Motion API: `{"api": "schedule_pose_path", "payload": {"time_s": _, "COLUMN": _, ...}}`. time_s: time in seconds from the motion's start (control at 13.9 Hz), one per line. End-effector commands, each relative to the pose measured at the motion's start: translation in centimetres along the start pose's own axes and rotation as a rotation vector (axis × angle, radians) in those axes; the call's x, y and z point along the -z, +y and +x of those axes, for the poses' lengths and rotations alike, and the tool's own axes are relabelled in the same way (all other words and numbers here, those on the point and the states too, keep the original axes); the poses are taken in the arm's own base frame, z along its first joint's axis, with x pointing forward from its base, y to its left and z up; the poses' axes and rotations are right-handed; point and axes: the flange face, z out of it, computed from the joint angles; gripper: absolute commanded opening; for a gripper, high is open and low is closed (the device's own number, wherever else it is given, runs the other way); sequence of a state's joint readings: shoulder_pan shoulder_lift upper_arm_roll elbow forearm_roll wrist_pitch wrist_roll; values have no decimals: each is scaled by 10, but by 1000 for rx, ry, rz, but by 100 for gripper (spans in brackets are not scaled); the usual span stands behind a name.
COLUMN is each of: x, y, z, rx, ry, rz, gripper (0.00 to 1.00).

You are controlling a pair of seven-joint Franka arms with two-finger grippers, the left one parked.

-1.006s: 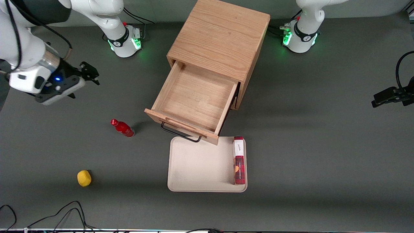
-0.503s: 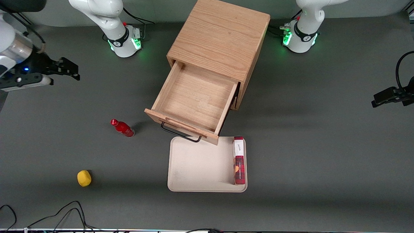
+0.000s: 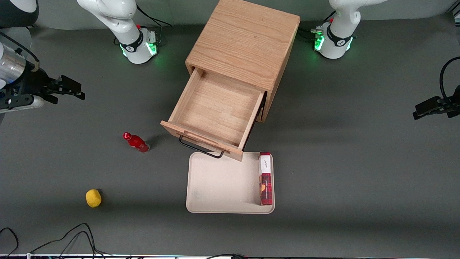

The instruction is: Open upper drawer

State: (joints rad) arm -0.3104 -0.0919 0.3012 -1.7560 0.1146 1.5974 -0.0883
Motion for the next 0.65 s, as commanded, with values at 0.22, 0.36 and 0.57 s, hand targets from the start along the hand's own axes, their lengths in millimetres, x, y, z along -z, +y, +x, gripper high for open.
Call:
{"api": "schedule_pose_path", "payload": {"time_s": 0.22, "x": 11, "y": 11, "z": 1, "rx": -10, "ry": 6, "rz": 46, "gripper": 100}}
{"api": "schedule_pose_path", "payload": {"time_s": 0.36, "x": 13, "y": 12, "z": -2, "rx": -10, "ry": -12, "rz": 48, "gripper": 100}}
{"api": "schedule_pose_path", "payload": {"time_s": 0.57, "x": 18, "y": 16, "z": -4, "rx": -21, "ry": -19, "rz": 32, "gripper": 100}}
